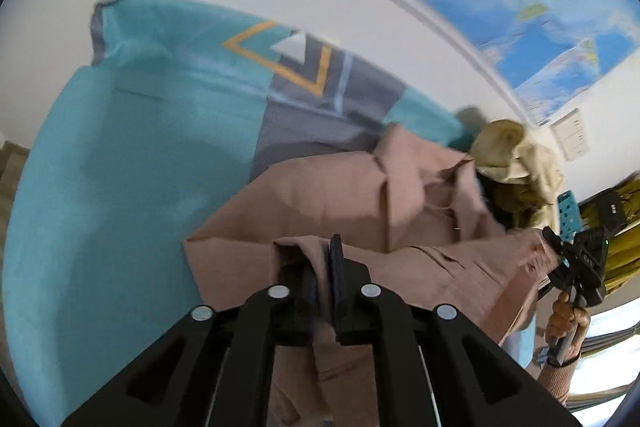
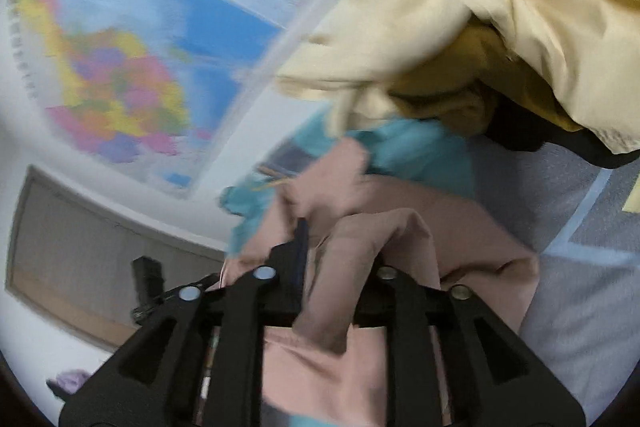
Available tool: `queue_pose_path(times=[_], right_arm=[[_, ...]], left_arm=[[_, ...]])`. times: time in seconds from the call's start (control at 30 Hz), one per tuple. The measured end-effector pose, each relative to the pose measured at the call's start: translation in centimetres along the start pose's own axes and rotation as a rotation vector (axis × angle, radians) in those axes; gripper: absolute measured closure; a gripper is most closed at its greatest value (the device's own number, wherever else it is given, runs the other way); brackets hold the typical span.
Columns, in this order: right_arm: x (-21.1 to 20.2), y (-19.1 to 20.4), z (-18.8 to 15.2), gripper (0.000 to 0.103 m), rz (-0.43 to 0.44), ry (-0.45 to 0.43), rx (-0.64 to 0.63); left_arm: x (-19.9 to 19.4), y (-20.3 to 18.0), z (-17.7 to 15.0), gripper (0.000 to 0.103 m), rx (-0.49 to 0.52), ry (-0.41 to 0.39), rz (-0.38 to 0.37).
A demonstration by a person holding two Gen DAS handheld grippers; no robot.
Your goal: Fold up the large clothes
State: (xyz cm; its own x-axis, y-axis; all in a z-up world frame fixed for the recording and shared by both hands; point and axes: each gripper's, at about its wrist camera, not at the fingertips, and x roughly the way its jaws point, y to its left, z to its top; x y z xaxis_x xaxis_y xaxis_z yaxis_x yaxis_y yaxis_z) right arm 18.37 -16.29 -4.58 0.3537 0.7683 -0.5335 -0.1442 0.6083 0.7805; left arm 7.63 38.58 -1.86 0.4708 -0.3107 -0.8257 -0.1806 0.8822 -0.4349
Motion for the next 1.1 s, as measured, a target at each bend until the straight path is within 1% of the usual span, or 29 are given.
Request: queue_pose_path(times=[0.03,0.07,0.1,0.13,0.17,0.2,0.23,0.3,0.37,0.4,0.43,0.47,0.53,0.57,0.63,0.7,0.73,0.77,0.8,0.83,0.87,0.9,0.93,1.0,1.03,1.1], right_arm=[[0.6,-0.6,0.1,0.072,-0.030,0.009,0.014],[1.0,-1.1,0.2,0.064,-0.049,0.017,0.011],[1.1,-1.1,0.1,0.055,-0.071,0.007,-0.001],[0.9,-0.8,-0.2,0.050,-0.074,-0.001,-0.029],[0.5,-0.2,-0.4,0.040,-0.079,-0.009,-0.064],[-0.2,0.8,-0.9,0.033,-0.102,-0.036,-0.126],[-1.0,1.8,-1.5,0.032,-0.122,-0.062,-0.181],[-2.2,3.7,-2.9,0.032,-0.109,-0.087,-0.283],[-2.6,6.0,-4.7,0.031,-0.105,-0.071,-0.414],[-2.1,7.3,-6.1,0.028,-0.097,-0.046,-0.494],[-1.2,8.6,-7.5,0.026,-0.098,-0.006,-0.572],[-0.4,9.3,-8.2,0.025,-0.105,0.015,-0.609],[2.3,10.7,-10.4,0.019,-0.149,0.086,-0.721],[4.0,11.1,-11.5,0.016,-0.163,0.129,-0.774],[6.5,11.3,-12.9,0.016,-0.185,0.183,-0.818],[8.6,11.4,-13.8,0.016,-0.212,0.224,-0.852],[9.6,11.2,-14.0,0.016,-0.240,0.231,-0.868],[10.4,10.9,-14.1,0.019,-0.261,0.234,-0.877],[10.7,10.7,-14.0,0.035,-0.264,0.231,-0.874],[11.1,10.5,-13.8,0.048,-0.260,0.234,-0.864],[11.3,10.2,-13.2,0.073,-0.253,0.241,-0.840],[11.3,10.3,-12.7,0.090,-0.250,0.231,-0.836],[11.1,10.4,-12.2,0.095,-0.245,0.213,-0.845],[10.1,11.0,-10.8,0.095,-0.232,0.156,-0.828],[9.5,11.6,-10.0,0.095,-0.229,0.121,-0.825],[8.9,13.1,-8.6,0.095,-0.224,0.048,-0.828]], left_arm=[[0.4,0.3,0.1,0.093,-0.011,0.004,0.000],[0.4,0.6,0.1,0.089,-0.018,-0.006,-0.015],[0.1,0.7,0.0,0.076,-0.012,-0.023,-0.033],[-0.4,0.8,-0.2,0.055,-0.004,-0.046,-0.044],[-1.4,0.8,-0.7,0.047,0.011,-0.078,-0.045],[-2.4,0.6,-1.1,0.041,0.035,-0.114,-0.034],[-3.7,0.4,-2.0,0.041,0.079,-0.158,-0.032],[-4.9,-0.5,-3.1,0.040,0.141,-0.192,-0.007],[-5.4,-2.1,-4.4,0.038,0.233,-0.200,0.034],[-5.2,-2.9,-4.9,0.036,0.272,-0.193,0.045],[-4.7,-4.0,-5.3,0.035,0.311,-0.177,0.055],[-4.2,-4.7,-5.4,0.035,0.333,-0.165,0.053],[-3.0,-6.6,-5.7,0.034,0.391,-0.135,0.018],[-2.3,-7.4,-5.8,0.033,0.416,-0.126,0.014],[-0.5,-9.0,-5.9,0.028,0.461,-0.097,0.006],[1.2,-9.7,-5.9,0.029,0.477,-0.074,0.045],[2.0,-9.9,-5.7,0.037,0.480,-0.070,0.076],[2.9,-10.3,-5.5,0.042,0.472,-0.066,0.107],[3.7,-10.5,-5.2,0.052,0.460,-0.054,0.122],[4.5,-10.4,-4.7,0.060,0.433,-0.045,0.132],[4.7,-10.3,-4.4,0.061,0.415,-0.044,0.131],[4.9,-10.1,-4.0,0.062,0.389,-0.045,0.125],[4.9,-9.8,-3.5,0.061,0.358,-0.050,0.120],[4.4,-9.0,-2.4,0.060,0.302,-0.074,0.092],[3.8,-8.8,-2.0,0.059,0.281,-0.099,0.084],[2.8,-8.7,-1.6,0.055,0.277,-0.147,0.064]])
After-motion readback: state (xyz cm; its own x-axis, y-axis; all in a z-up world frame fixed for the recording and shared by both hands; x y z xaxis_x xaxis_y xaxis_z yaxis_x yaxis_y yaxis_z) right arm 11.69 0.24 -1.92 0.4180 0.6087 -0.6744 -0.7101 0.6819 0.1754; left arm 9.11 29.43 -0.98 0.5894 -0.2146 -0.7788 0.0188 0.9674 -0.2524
